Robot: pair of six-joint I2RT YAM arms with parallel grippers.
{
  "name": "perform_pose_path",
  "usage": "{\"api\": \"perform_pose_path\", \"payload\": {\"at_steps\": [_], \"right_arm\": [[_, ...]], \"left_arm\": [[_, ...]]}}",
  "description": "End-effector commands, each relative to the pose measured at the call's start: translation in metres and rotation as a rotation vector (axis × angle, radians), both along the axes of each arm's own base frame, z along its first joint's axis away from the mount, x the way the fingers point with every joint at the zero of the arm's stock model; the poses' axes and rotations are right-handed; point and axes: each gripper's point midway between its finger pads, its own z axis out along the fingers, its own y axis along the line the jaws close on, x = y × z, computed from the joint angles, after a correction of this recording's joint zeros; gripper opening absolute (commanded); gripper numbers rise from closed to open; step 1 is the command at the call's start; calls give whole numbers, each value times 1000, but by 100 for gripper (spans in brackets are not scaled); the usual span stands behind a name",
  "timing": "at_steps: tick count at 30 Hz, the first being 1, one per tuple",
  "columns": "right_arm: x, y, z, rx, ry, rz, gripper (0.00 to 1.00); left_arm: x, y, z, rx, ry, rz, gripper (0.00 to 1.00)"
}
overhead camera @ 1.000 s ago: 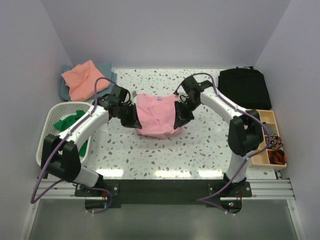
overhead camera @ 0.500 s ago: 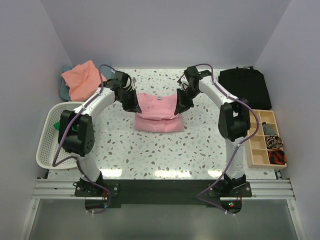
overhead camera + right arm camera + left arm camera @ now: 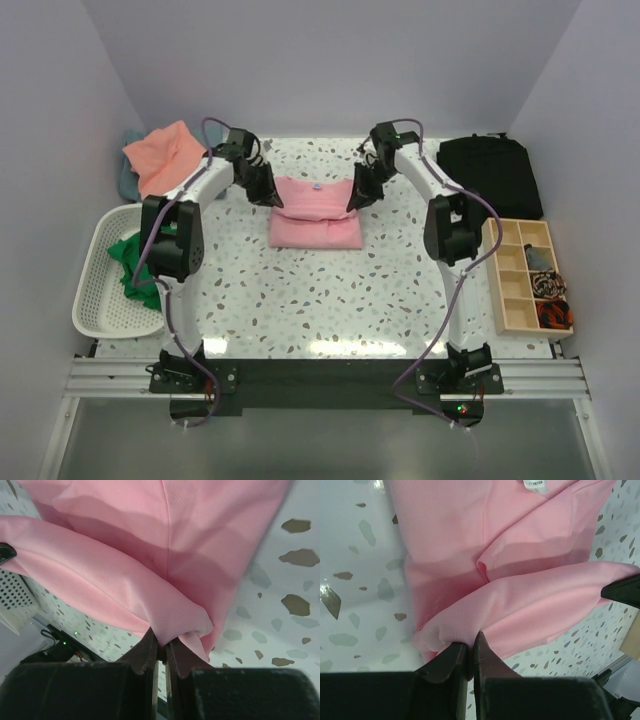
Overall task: Fold and stack the t-shirts
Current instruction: Fold the long partially folded tshirt into a neat square, then smooth out wrinkles on the folded tshirt
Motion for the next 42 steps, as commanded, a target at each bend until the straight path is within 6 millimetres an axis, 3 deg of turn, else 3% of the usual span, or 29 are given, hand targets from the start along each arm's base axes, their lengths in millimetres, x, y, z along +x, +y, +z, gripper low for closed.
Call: {"api": "perform_pose_path", "payload": {"at_steps": [1, 2, 3, 7, 8, 9, 10, 11, 12, 13, 14, 15, 17, 21, 25, 28, 31, 36, 42], "right_arm": [[30, -5, 23, 63, -70, -57, 8], [38, -6, 25, 76, -88, -70, 9], [44, -8, 27, 87, -103, -79, 22], [85, -12, 44, 143, -260, -124, 51], [106, -19, 56, 136, -358, -161, 53], [115, -23, 62, 134, -401, -180, 54], [122, -27, 64, 134, -429, -198, 56], [133, -31, 73, 144, -472, -222, 57], [135, -30, 68, 148, -462, -223, 57], [142, -30, 85, 160, -494, -225, 57], [136, -31, 82, 153, -455, -223, 58], [132, -25, 88, 185, -443, -201, 58], [118, -19, 89, 201, -404, -184, 58], [74, -2, 89, 231, -302, -92, 57], [29, 5, 77, 134, -215, 16, 57], [9, 9, 64, 66, -183, 54, 57], [-6, 17, 55, 30, -139, 89, 57], [-13, 19, 40, -6, -120, 96, 56], [9, 20, 22, -40, -144, 94, 56]], "left_arm": [[34, 1, 17, -45, -96, -15, 10], [39, 0, 16, -50, -104, -9, 10], [44, 0, 20, -71, -117, -9, 12], [77, 11, 36, -107, -223, 40, 43], [87, 15, 53, -126, -274, 91, 45], [93, 28, 51, -118, -303, 143, 47], [111, 33, 68, -143, -398, 175, 50], [116, 38, 77, -167, -413, 220, 51], [123, 46, 87, -185, -437, 243, 51], [127, 47, 92, -203, -441, 249, 52], [129, 46, 94, -215, -434, 241, 52], [131, 42, 108, -229, -456, 217, 52], [121, 37, 107, -235, -426, 171, 53], [81, 12, 109, -337, -343, 11, 52], [37, 0, 105, -292, -282, -101, 50], [12, -2, 102, -292, -262, -99, 49], [-8, -6, 84, -247, -211, -135, 48], [-23, -20, 56, -187, -150, -184, 46], [2, -26, 32, -187, -134, -169, 46]]}}
